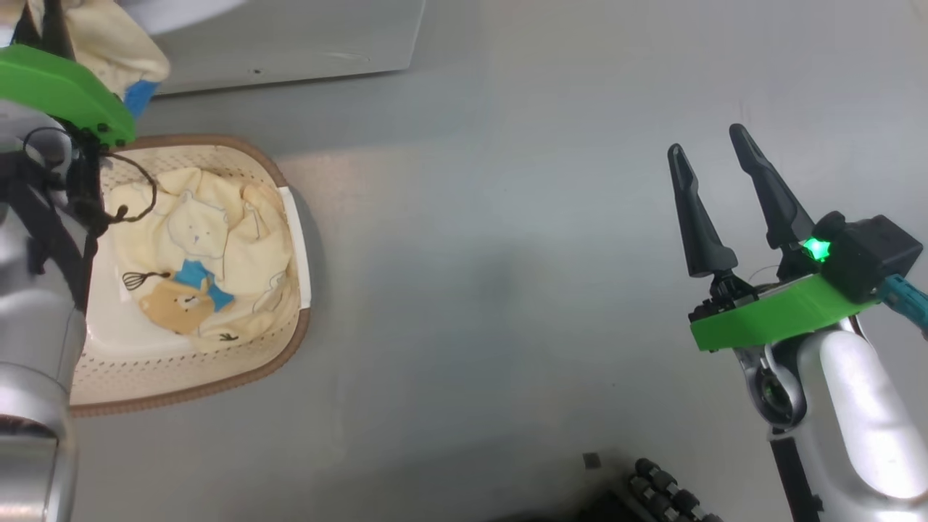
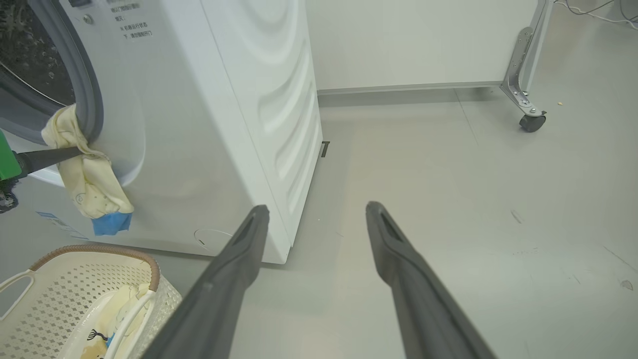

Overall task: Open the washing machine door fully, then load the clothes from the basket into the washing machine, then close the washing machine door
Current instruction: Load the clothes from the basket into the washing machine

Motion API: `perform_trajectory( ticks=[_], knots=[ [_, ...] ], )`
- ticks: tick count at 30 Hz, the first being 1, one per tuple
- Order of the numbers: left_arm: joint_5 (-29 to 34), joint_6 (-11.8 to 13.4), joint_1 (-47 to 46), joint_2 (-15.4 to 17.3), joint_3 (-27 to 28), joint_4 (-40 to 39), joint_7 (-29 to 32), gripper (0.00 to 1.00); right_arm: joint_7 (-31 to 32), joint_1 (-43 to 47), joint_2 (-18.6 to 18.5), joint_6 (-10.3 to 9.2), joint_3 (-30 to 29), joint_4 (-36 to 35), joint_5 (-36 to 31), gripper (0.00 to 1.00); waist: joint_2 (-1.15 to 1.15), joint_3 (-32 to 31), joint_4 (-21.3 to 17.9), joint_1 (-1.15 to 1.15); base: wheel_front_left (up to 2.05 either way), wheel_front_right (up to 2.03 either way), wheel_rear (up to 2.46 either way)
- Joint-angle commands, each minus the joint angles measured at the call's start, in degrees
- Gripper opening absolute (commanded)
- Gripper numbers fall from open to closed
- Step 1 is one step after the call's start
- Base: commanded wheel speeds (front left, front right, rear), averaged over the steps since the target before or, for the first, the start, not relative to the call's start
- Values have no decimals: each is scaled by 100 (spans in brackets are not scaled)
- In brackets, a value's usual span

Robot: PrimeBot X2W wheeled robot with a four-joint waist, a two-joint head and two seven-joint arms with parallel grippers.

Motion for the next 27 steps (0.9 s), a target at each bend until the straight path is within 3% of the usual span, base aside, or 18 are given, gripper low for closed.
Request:
perform_trajectory(
  ticks=[1, 7, 12, 17, 27],
  knots=[
    [57, -15, 53, 322, 93, -337, -80, 0, -37, 92, 17, 20, 81, -132, 59, 100, 0, -133, 58, 0, 0, 0, 0],
    [140, 100, 650, 496, 440, -1382, -82, 0, -37, 146, 17, 20, 140, -43, 123, 100, 0, -441, 116, 0, 0, 0, 0],
    [334, 219, 1003, 949, 789, -2390, -80, 0, -37, 178, 17, 20, 229, -32, 261, 100, 0, -400, 93, 0, 0, 0, 0],
    [279, 110, 531, 1248, 788, -2608, 287, 0, -37, 137, 17, 20, 301, -30, 347, 100, 0, -170, 34, 0, 0, 0, 0],
    [-13, -90, -1273, 1977, 470, -3186, 1896, 0, -37, -169, 17, 20, 475, -105, 749, 100, 0, 701, -326, 0, 0, 0, 0]
  ],
)
